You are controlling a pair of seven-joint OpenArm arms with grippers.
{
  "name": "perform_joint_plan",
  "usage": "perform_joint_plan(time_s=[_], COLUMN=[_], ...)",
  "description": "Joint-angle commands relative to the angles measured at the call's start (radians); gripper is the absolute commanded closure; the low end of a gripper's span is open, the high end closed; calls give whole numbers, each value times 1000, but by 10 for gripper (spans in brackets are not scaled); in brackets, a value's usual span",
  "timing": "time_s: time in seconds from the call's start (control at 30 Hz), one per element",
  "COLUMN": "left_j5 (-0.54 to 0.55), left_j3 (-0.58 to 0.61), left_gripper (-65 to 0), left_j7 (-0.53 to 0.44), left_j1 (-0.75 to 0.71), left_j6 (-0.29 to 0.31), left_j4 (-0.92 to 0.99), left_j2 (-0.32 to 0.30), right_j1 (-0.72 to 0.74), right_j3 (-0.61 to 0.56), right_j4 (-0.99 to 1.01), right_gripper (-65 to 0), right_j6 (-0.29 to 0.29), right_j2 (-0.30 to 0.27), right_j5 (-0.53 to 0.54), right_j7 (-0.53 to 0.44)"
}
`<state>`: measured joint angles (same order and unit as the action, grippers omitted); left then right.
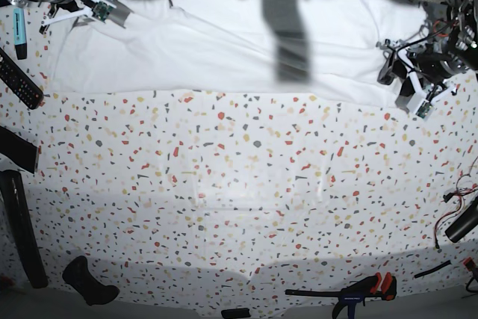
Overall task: Fold the T-shirt properly
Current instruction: 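Lift the left gripper with the fabric and fold it toward the robot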
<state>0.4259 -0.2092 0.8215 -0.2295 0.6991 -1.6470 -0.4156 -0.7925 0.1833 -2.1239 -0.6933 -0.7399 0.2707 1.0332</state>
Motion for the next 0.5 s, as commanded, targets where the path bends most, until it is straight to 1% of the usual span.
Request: perform_joint_plan(time_s=[0.0, 0.1, 0.2, 0.23, 0.33, 0.43, 0.47], left_j5=[13, 14, 48, 58, 50, 46, 46], left_j3=[-5, -5, -5, -5, -5, -5, -5], left_gripper=[-290, -290, -281, -259, -166, -112, -83], left_j7=[-22, -34, -39, -39, -38, -39, -39], left_j1=[11, 11, 11, 12, 16, 16, 16], left_j6=[-1, -1, -1, -1, -1, -1, -1], left_j4=[-12, -12, -12, -12, -12, -12, -12], left_j2=[-17, -17, -17, -17, -17, -17, -17], right_j1=[-3, -3, -3, -3, -3, -3, -3], right_j3=[7, 7, 7, 7, 7, 7, 7], right_j4=[-12, -12, -12, -12, -12, -12, -12], right_gripper=[0, 0, 0, 0, 0, 0, 0], right_j6=[-5, -5, -5, -5, -5, -5, -5], right_j2=[-13, -13, -13, -13, -13, -13, -13], right_j5=[1, 1, 1, 1, 1, 1, 1], right_j7=[3, 3, 3, 3, 3, 3, 3])
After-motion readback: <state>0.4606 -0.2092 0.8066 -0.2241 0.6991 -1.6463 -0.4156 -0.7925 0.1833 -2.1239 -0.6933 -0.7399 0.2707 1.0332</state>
